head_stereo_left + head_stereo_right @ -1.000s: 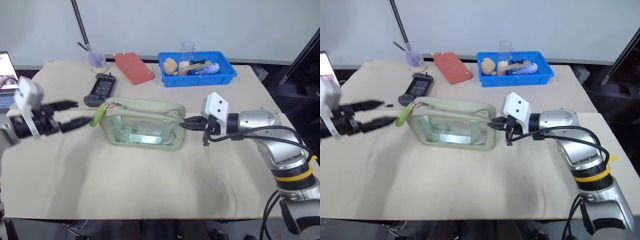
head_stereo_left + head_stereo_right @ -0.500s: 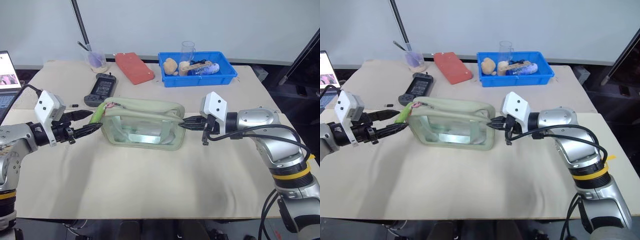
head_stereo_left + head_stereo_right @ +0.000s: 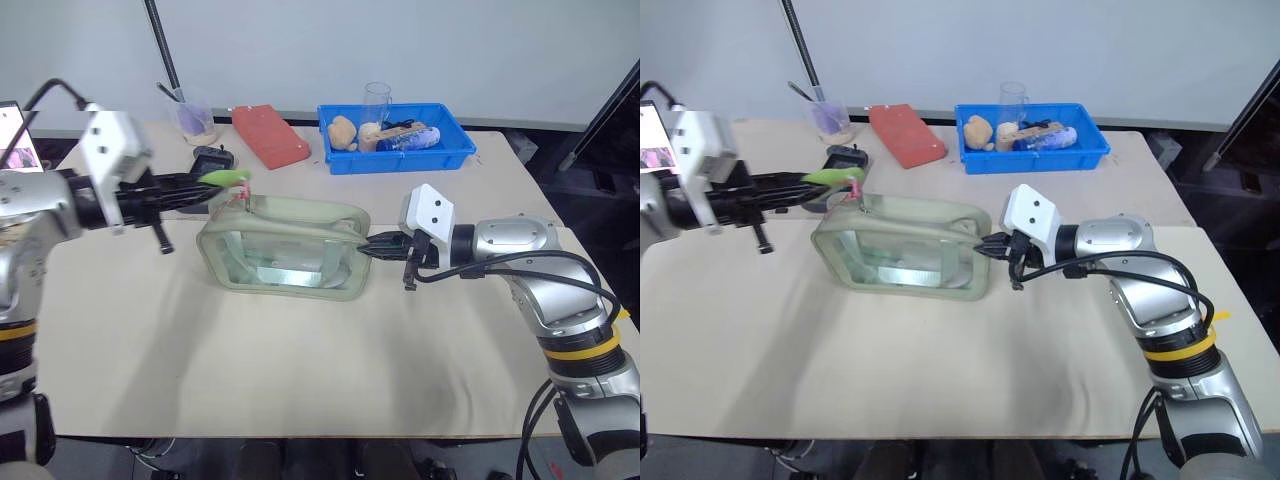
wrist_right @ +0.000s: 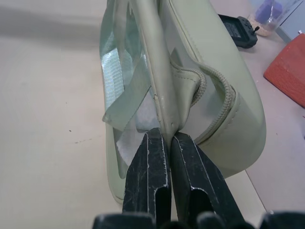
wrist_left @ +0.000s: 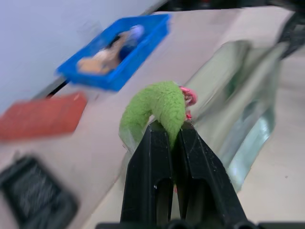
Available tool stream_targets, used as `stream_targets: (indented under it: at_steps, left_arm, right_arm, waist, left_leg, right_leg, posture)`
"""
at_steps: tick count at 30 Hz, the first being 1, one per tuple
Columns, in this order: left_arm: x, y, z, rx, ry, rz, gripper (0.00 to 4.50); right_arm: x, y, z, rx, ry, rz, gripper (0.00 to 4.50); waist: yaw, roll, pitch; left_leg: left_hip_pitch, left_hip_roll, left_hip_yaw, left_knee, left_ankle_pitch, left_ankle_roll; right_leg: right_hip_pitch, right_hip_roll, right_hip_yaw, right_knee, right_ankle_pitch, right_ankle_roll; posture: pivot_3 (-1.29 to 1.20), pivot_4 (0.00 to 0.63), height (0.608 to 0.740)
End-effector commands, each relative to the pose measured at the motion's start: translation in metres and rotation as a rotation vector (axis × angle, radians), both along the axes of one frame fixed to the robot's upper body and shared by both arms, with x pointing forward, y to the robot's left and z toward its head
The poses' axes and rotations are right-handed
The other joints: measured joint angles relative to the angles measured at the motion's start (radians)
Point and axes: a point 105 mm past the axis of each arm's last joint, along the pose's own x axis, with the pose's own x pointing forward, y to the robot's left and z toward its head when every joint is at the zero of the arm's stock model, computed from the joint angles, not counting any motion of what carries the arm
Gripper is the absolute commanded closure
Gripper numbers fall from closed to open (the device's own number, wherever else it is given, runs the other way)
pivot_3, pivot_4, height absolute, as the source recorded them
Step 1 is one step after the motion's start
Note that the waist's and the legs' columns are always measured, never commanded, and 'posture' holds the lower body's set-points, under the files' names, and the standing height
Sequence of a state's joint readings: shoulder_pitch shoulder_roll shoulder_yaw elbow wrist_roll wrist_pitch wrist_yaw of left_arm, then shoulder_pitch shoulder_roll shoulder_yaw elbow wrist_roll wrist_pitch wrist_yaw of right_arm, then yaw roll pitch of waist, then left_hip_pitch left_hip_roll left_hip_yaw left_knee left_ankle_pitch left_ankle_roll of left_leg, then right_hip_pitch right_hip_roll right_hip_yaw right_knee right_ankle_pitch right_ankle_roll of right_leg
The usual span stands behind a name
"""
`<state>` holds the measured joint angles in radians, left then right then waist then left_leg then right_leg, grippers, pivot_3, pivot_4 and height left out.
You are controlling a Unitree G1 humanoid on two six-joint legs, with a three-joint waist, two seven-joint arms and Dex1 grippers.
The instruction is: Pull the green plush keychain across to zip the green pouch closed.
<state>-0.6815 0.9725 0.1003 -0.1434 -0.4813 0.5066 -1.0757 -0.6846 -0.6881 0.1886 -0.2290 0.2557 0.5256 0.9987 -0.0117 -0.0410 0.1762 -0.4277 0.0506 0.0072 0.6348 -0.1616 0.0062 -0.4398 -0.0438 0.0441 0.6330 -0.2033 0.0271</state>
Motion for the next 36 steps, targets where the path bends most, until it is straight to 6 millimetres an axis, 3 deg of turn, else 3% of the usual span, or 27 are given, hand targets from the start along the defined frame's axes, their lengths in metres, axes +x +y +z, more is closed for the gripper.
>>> stream_targets:
  at_steps: [1, 6, 9, 14, 16, 17, 20, 23, 29, 32, 36]
  left_arm:
    - [0.001, -0.015, -0.007, 0.113, -0.057, -0.057, 4.44]
    - [0.004, -0.02, -0.013, 0.138, -0.049, -0.102, 4.44]
    - [0.002, -0.019, -0.01, 0.142, -0.039, -0.121, 3.45]
    - [0.002, -0.008, 0.0, 0.143, -0.038, -0.093, 1.14]
    - [0.0, 0.006, -0.001, 0.14, -0.003, -0.05, 0.19]
    - [-0.001, 0.013, -0.001, 0.144, 0.014, -0.028, 0.09]
    - [-0.003, 0.037, -0.004, 0.102, 0.077, 0.051, 0.09]
    - [-0.003, 0.055, -0.024, 0.06, 0.133, 0.114, 0.09]
    - [0.007, 0.057, -0.058, -0.016, 0.157, 0.162, 0.09]
    - [0.01, 0.054, -0.057, -0.043, 0.134, 0.155, 0.9]
    - [0.009, 0.051, -0.059, -0.047, 0.143, 0.144, 2.7]
  right_arm:
    - [-0.002, 0.004, 0.012, 0.013, -0.054, 0.016, 4.5]
    - [-0.004, 0.004, 0.011, 0.016, -0.054, 0.009, 4.5]
    - [-0.004, 0.002, 0.01, 0.019, -0.052, -0.004, 4.5]
    - [-0.004, 0.002, 0.009, 0.025, -0.047, -0.011, 4.5]
    - [-0.003, 0.002, 0.009, 0.027, -0.049, -0.013, 4.5]
    - [-0.003, 0.002, 0.009, 0.028, -0.05, -0.013, 4.5]
    - [-0.002, 0.002, 0.009, 0.028, -0.05, -0.012, 4.5]
    - [-0.002, 0.003, 0.01, 0.029, -0.05, -0.007, 4.5]
    - [-0.002, 0.006, 0.011, 0.031, -0.051, 0.009, 4.5]
    - [-0.003, 0.006, 0.011, 0.029, -0.051, 0.01, 4.5]
    - [-0.004, 0.006, 0.011, 0.026, -0.049, 0.012, 4.5]
  waist:
    - [-0.003, 0.0, 0.0]
    - [-0.006, 0.0, 0.0]
    - [-0.003, 0.0, 0.0]
    - [-0.003, 0.0, 0.0]
    - [-0.005, 0.0, 0.0]
    - [-0.007, 0.0, 0.0]
    - [-0.008, 0.0, 0.0]
    - [-0.006, 0.0, 0.0]
    - [0.004, 0.0, 0.0]
    - [0.002, 0.0, 0.0]
    - [-0.001, 0.0, 0.0]
  left_leg:
    - [0.0, 0.0, 0.0, 0.0, 0.0, 0.0]
    - [0.0, 0.001, 0.0, -0.001, 0.0, 0.0]
    - [-0.001, 0.0, 0.0, 0.0, 0.0, 0.0]
    - [-0.001, 0.0, 0.0, 0.0, 0.0, 0.0]
    - [-0.001, 0.0, 0.0, 0.0, 0.0, 0.0]
    - [-0.001, 0.0, 0.0, 0.0, 0.0, 0.0]
    - [0.0, 0.001, 0.0, -0.001, 0.0, 0.0]
    - [0.001, 0.001, 0.0, -0.001, 0.0, 0.0]
    - [0.0, 0.001, 0.0, 0.0, 0.0, 0.0]
    - [-0.001, 0.001, 0.0, 0.001, 0.0, 0.0]
    - [-0.001, 0.001, 0.0, 0.0, 0.0, 0.0]
  right_leg:
    - [0.0, 0.0, 0.0, 0.0, 0.0, 0.0]
    - [-0.001, 0.001, 0.0, 0.001, 0.0, 0.0]
    - [-0.001, 0.001, 0.0, 0.001, 0.0, 0.001]
    - [-0.001, 0.001, 0.0, 0.0, 0.0, 0.001]
    - [-0.001, 0.001, 0.0, 0.0, 0.0, 0.001]
    - [-0.001, 0.001, 0.001, 0.0, 0.0, 0.001]
    - [-0.001, 0.001, 0.0, 0.001, 0.0, 0.001]
    - [-0.001, 0.0, 0.0, 0.001, 0.0, 0.001]
    - [-0.001, 0.0, 0.0, 0.001, -0.003, -0.005]
    - [-0.001, 0.0, 0.0, 0.0, -0.003, -0.004]
    - [-0.001, 0.0, 0.0, 0.001, 0.0, 0.0]
  posture:
    - [0.0, 0.15, 0.74]
    - [0.0, 0.15, 0.74]
    - [0.0, 0.15, 0.74]
    - [0.0, 0.15, 0.74]
    - [0.0, 0.15, 0.74]
    - [0.0, 0.15, 0.74]
    - [0.0, 0.15, 0.74]
    - [0.0, 0.15, 0.74]
    - [0.0, 0.15, 0.74]
    - [0.0, 0.15, 0.74]
    - [0.0, 0.15, 0.74]
